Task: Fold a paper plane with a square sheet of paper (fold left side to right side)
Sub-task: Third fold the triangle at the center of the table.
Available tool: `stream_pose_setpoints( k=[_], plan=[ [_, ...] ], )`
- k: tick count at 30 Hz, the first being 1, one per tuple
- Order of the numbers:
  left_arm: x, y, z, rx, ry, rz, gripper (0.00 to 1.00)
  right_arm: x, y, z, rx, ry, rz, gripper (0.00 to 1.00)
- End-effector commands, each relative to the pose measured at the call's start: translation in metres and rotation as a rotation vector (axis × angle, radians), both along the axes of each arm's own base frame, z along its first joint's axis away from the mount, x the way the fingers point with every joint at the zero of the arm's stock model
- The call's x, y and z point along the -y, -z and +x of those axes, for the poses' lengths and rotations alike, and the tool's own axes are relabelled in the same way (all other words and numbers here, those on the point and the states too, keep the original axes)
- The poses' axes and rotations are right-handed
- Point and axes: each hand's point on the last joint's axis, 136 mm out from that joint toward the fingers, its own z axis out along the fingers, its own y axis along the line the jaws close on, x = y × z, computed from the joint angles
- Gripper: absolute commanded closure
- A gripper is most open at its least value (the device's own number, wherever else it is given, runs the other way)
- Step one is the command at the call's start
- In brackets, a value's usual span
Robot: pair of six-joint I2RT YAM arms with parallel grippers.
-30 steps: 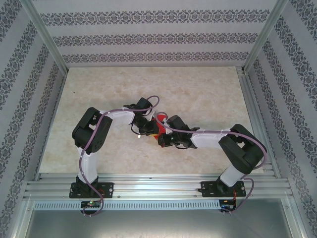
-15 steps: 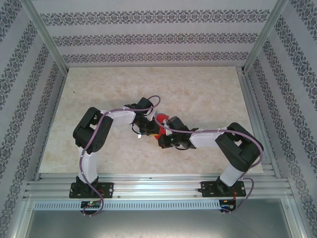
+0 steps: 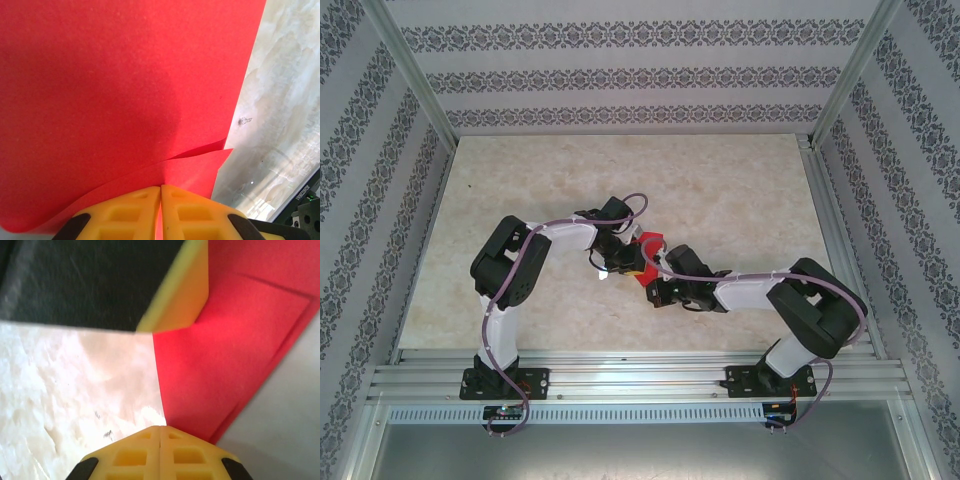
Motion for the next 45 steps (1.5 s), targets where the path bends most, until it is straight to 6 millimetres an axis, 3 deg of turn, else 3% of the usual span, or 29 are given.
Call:
stream_pose_setpoints(
  k=[1, 7, 12, 16, 22, 29, 34, 39, 42, 45],
  plan=[
    [-0.025, 0.043, -0.007, -0.016, -0.001, 0.171, 0.89, 0.033, 0.033, -0.044, -0.158, -0.007, -0.136, 1.00],
    [-0.024, 0.041, -0.005, -0.014, -0.001, 0.163, 0.89, 0.038, 0.029, -0.043, -0.149, 0.013, -0.122, 1.00],
    [-0.019, 0.037, -0.006, -0.011, 0.008, 0.155, 0.89, 0.018, -0.024, -0.012, -0.044, 0.016, -0.010, 1.00],
    [-0.016, 0.036, -0.005, -0.006, 0.012, 0.152, 0.89, 0.002, -0.047, 0.007, 0.008, 0.008, 0.053, 1.00],
    [-0.013, 0.033, -0.004, -0.001, 0.014, 0.144, 0.89, -0.013, -0.026, 0.015, -0.027, -0.002, 0.055, 1.00],
    [-0.002, 0.018, 0.003, 0.016, 0.022, 0.096, 0.88, 0.012, 0.024, -0.004, -0.119, 0.042, -0.053, 1.00],
    [0.002, -0.012, 0.021, 0.065, 0.020, 0.042, 0.82, 0.028, 0.044, -0.017, -0.170, 0.068, -0.101, 1.00],
    [0.000, -0.065, 0.041, 0.168, 0.013, -0.029, 0.77, 0.032, 0.048, -0.022, -0.186, 0.068, -0.117, 1.00],
    [-0.002, -0.086, 0.039, 0.216, 0.014, -0.057, 0.78, 0.032, 0.048, -0.021, -0.186, 0.063, -0.128, 1.00],
    [-0.004, -0.089, 0.026, 0.220, 0.015, -0.088, 0.86, 0.032, 0.047, -0.021, -0.184, 0.058, -0.134, 1.00]
  ],
)
